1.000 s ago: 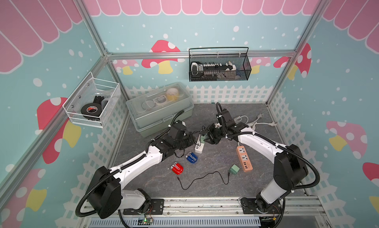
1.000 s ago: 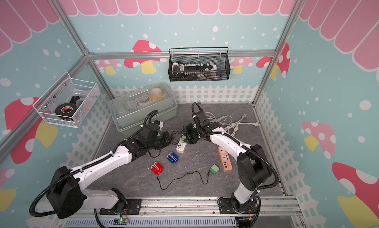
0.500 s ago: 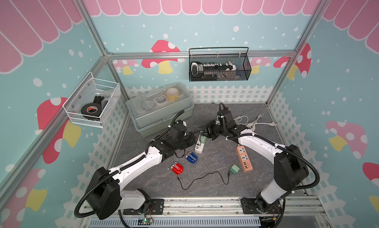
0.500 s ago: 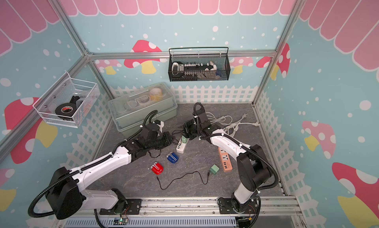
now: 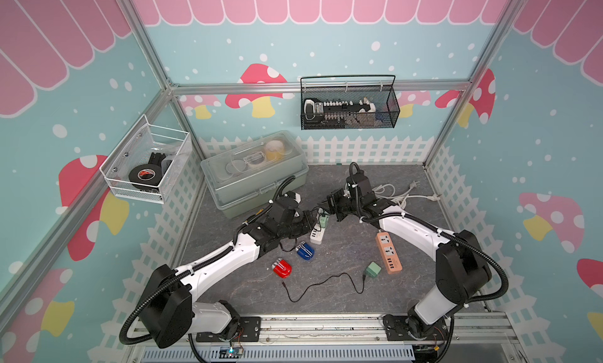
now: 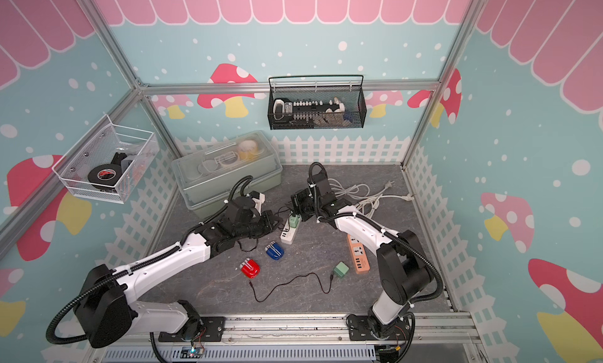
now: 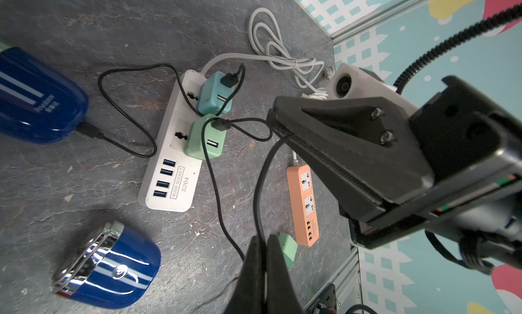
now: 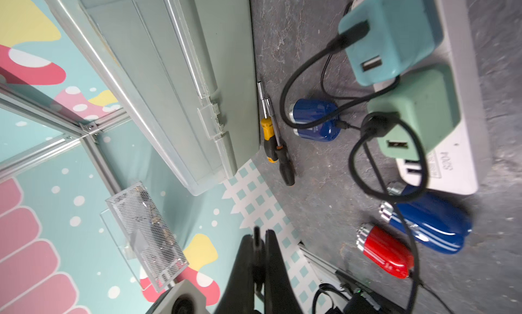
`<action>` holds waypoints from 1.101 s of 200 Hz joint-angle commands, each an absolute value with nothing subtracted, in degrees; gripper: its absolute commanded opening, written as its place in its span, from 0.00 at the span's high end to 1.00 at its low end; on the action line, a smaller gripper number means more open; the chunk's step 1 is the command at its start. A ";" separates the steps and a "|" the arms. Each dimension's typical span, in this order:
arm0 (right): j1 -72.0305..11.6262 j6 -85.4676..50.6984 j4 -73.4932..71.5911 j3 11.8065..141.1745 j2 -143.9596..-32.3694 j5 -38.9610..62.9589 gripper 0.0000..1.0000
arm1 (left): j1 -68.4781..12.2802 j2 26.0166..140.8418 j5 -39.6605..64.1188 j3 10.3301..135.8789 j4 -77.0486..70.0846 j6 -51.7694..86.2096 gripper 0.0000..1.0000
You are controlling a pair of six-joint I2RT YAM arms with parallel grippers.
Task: Charge the electric shaver
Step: Pick up the charging cable from the center of the board.
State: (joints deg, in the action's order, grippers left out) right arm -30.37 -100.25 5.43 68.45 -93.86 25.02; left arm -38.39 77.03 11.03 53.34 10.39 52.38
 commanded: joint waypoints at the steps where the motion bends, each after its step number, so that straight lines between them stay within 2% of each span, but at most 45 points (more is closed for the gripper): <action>1: -27.73 -86.66 8.17 71.27 -92.16 27.40 1.00 | -38.68 77.15 14.16 55.88 12.68 49.49 0.73; 12: -26.30 -77.23 9.65 72.07 -91.45 30.50 1.00 | -38.07 76.17 14.14 57.19 15.91 48.72 0.63; 26: -25.02 -65.01 12.24 72.22 -90.13 35.14 1.00 | -35.87 74.82 16.52 58.47 18.44 48.64 0.59; 47: -25.04 -46.58 19.14 72.23 -88.09 42.18 1.00 | -30.26 73.56 23.38 60.15 20.04 50.34 0.56; 71: -25.05 -35.84 19.35 67.62 -85.50 49.47 1.00 | -25.42 75.15 32.78 63.08 20.17 51.64 0.56; 114: -25.05 -27.14 21.47 69.46 -87.76 60.07 1.00 | -24.62 82.29 48.63 69.51 21.96 44.12 0.58; 149: -25.02 -18.88 31.36 74.67 -90.06 63.63 1.00 | -24.61 84.71 55.03 69.91 23.18 37.78 0.61; 189: -25.40 -22.66 28.16 73.82 -90.51 67.76 1.00 | -24.52 86.47 53.93 70.65 25.97 32.68 0.63; 220: -25.49 -22.69 28.74 72.91 -91.14 69.24 1.00 | -24.43 86.06 53.17 71.29 24.32 31.73 0.60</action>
State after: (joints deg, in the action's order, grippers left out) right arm -25.08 -24.69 27.99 73.12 -90.15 65.45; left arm -24.60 86.39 52.29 68.97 24.86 35.24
